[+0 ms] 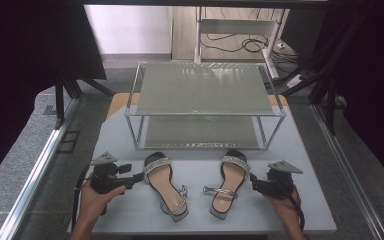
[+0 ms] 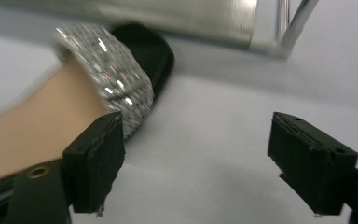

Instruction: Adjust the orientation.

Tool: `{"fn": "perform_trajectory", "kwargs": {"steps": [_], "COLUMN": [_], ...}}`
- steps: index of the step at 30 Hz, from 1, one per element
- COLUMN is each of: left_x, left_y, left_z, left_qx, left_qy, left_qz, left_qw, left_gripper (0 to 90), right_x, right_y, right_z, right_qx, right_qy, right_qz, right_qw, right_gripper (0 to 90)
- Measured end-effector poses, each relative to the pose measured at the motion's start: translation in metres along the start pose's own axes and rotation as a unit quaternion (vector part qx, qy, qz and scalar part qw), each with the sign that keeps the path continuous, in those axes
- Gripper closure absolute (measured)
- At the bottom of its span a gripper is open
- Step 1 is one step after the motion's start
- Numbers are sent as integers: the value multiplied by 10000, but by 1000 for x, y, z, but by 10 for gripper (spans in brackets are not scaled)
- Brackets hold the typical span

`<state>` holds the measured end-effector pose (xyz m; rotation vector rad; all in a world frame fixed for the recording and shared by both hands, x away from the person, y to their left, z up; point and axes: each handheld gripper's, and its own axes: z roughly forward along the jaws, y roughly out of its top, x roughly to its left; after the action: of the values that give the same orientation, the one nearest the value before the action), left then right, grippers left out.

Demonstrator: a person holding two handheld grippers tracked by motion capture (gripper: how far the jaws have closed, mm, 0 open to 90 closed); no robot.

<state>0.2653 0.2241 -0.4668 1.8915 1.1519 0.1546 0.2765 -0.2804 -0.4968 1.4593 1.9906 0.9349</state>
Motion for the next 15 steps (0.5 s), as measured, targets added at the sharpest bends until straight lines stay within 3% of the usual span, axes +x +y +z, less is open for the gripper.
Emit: {"fn": "perform_trajectory", "kwargs": {"steps": [4,10,15], "left_x": [-1,-1,-4], "left_y": [-1,-3,-4], "left_z": [-2,-2,4], "left_qx": [-62,-95,27], "left_qy": [34,-53,-150], "left_qz": [-10,-175,-145], "left_qw": [10000,9998,9998], "left_gripper": [315,329,329], "right_x": [-9,-14,-13], "right_y": [4,9,12], "right_z": [-22,-44,-52], "right_qx": [-307,-443,-493], "right_qy": [228,433,635], "right_qz": [78,-57,-106], "right_qw": [9992,9981,9967], "right_gripper": [222,330,383]}}
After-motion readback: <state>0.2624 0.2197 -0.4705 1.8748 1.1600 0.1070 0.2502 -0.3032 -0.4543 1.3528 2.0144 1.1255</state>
